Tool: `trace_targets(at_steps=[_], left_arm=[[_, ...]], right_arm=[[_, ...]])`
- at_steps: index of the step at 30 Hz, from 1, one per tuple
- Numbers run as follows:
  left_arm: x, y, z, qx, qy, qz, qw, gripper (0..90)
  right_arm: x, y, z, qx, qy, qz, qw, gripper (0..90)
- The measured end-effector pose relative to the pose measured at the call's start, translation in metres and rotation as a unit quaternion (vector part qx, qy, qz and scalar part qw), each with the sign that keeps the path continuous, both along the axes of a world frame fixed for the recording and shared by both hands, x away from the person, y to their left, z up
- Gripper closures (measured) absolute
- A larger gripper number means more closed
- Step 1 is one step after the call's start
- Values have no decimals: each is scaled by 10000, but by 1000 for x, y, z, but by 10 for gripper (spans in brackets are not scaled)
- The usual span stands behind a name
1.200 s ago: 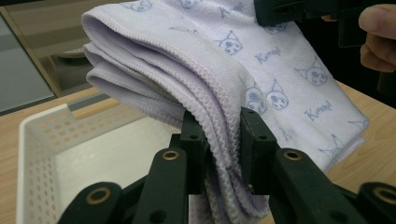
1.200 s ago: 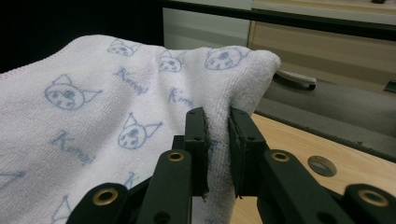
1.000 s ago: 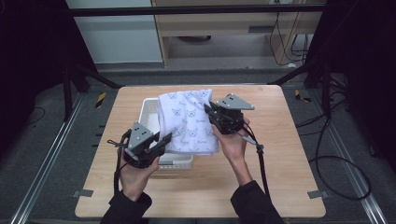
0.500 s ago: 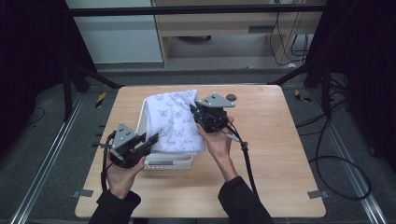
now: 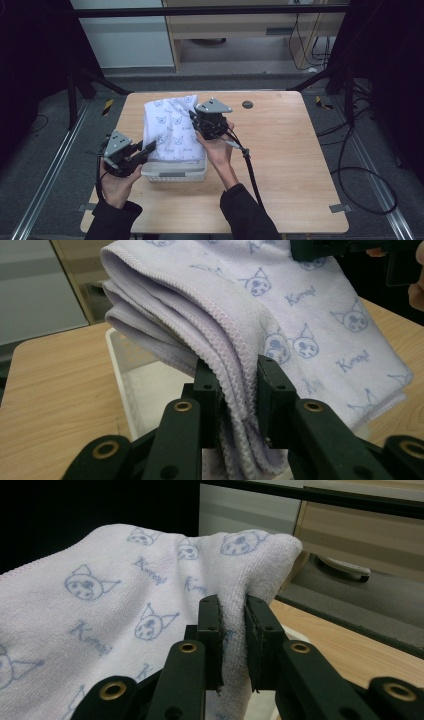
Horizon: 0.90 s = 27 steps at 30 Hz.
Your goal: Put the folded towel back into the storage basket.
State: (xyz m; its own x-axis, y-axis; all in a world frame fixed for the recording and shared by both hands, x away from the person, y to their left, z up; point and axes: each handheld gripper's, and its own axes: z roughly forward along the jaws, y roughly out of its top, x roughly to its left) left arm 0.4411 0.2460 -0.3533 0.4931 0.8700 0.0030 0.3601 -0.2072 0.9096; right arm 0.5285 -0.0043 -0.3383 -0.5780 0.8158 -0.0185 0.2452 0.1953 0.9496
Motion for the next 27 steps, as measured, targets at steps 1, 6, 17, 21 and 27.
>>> trace_targets(at_steps=[1, 6, 17, 21, 27], left_arm=[[1, 1, -2, 10, 13, 28, 10000, 730], [7, 4, -8, 55, 61, 72, 9999, 730], [17, 7, -17, 137, 154, 123, 9997, 730], [21, 8, -23, 170, 215, 129, 9995, 730], [27, 7, -31, 214, 308, 147, 9992, 731]], right_arm=[[1, 2, -1, -29, -8, 4, 10000, 789], [7, 7, -9, -41, 82, -7, 10000, 789], [19, 15, -21, -121, 169, -33, 9998, 789], [23, 17, -26, -164, 219, -48, 9996, 789], [28, 18, -35, -214, 353, -71, 9991, 789]])
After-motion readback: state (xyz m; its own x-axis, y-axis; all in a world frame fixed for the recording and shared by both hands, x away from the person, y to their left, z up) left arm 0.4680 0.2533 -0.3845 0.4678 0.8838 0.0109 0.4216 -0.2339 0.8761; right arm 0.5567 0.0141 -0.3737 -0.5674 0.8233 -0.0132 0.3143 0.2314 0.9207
